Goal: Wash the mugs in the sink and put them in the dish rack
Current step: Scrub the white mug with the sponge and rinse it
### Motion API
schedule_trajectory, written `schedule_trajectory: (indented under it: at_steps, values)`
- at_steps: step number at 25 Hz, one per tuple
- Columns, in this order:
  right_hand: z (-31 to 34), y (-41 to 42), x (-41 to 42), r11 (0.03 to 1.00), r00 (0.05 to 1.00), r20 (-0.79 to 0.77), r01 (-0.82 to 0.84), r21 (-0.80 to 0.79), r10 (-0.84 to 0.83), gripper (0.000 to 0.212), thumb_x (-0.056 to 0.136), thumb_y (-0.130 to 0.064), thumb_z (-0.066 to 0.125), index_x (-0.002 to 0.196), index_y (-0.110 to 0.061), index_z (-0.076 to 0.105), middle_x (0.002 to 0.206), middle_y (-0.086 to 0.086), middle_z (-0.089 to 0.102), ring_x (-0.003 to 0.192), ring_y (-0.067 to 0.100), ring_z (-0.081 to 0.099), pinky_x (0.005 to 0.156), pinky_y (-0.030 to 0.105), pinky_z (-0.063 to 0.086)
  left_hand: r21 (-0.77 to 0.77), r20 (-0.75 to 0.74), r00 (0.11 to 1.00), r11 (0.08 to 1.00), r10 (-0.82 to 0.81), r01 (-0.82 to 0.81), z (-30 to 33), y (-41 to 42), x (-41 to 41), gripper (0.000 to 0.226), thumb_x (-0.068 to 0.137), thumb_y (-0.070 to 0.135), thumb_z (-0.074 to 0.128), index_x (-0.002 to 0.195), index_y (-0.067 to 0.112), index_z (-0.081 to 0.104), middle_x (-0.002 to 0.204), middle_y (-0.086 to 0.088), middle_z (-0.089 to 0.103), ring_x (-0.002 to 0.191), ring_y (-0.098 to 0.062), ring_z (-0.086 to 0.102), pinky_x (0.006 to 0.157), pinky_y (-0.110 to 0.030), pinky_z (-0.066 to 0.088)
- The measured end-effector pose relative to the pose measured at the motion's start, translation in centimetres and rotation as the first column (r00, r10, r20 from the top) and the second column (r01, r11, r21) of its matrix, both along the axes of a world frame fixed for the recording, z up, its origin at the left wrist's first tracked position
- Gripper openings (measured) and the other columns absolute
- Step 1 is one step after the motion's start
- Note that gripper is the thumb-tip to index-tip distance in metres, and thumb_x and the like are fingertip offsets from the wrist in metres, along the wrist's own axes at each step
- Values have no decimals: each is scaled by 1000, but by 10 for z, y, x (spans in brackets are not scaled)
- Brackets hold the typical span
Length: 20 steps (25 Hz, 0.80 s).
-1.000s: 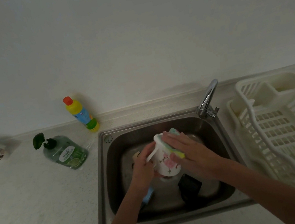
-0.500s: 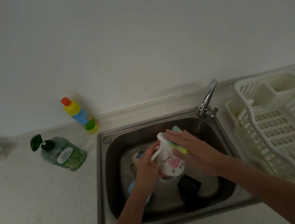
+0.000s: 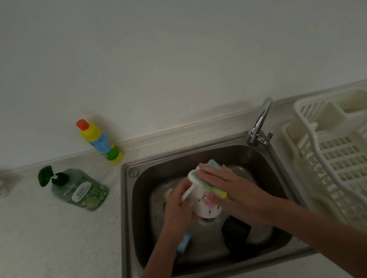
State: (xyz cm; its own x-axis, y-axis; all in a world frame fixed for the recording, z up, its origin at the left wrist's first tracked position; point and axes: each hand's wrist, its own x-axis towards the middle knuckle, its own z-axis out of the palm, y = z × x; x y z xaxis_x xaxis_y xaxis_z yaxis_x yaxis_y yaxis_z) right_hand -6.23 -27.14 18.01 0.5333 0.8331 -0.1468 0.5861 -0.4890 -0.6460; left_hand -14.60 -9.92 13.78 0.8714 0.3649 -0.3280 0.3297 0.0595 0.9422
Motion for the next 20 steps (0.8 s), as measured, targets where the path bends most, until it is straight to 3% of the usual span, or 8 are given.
schedule_trajectory:
  at_steps: [2, 4, 6, 9, 13, 17, 20]
  values:
    - [-1, 16, 16, 1000, 1000, 5, 23, 8, -23, 57, 103, -50, 31, 156, -30, 24, 164, -14, 12, 151, 4, 0, 124, 34, -3, 47, 1, 999, 998, -41, 41, -1, -9, 2, 46, 97, -2, 43, 115, 34, 66, 105, 15, 69, 102, -13, 67, 76, -40, 61]
    - [-3, 16, 35, 991, 981, -140, 136, 1, -135, 52, 104, -48, 34, 154, -34, 27, 162, -15, 17, 150, 3, 6, 125, 39, 4, 54, 21, 998, 997, -51, 50, -2, -8, 3, 48, 96, -5, 41, 124, 27, 64, 112, 14, 69, 107, -10, 66, 82, -41, 60]
    - [-6, 0, 38, 979, 947, -249, 201, -27, -202, 51, 104, -44, 37, 153, -37, 25, 161, -18, 17, 149, 2, 7, 125, 39, 7, 13, 27, 1000, 1000, -9, 9, 0, 0, 2, 50, 96, -6, 40, 124, 28, 65, 113, 13, 70, 106, -10, 67, 76, -37, 60]
    - [0, -13, 10, 994, 984, -141, 106, -20, -108, 54, 104, -46, 36, 155, -39, 19, 162, -23, 8, 150, 2, -1, 125, 36, 5, -22, 9, 1000, 999, 29, -29, 0, 6, -1, 48, 98, -2, 42, 118, 34, 66, 110, 10, 70, 102, -13, 69, 69, -39, 60]
    - [-5, 13, 13, 999, 1000, 31, 2, 39, -3, 58, 101, -54, 29, 155, -32, 25, 164, -15, 13, 151, 5, -3, 123, 32, -4, 89, 15, 999, 995, -38, 37, -5, -12, 1, 44, 99, 1, 43, 119, 35, 63, 109, 12, 70, 101, -11, 68, 81, -44, 60]
    - [-18, 2, 45, 980, 950, -257, 195, 38, -179, 54, 101, -54, 37, 153, -39, 29, 161, -17, 23, 149, 2, 11, 125, 41, 11, 2, 27, 1000, 1000, -4, 4, 3, -8, 0, 49, 98, -4, 41, 117, 33, 65, 109, 17, 70, 101, -5, 68, 74, -36, 60]
    - [-26, -13, 37, 971, 925, -309, 238, 15, -222, 62, 97, -59, 38, 153, -38, 27, 160, -14, 27, 149, 7, 19, 123, 38, 19, -44, -18, 997, 996, 78, -78, -3, 8, -6, 49, 98, -3, 41, 118, 33, 66, 109, 12, 71, 100, -9, 69, 66, -32, 59]
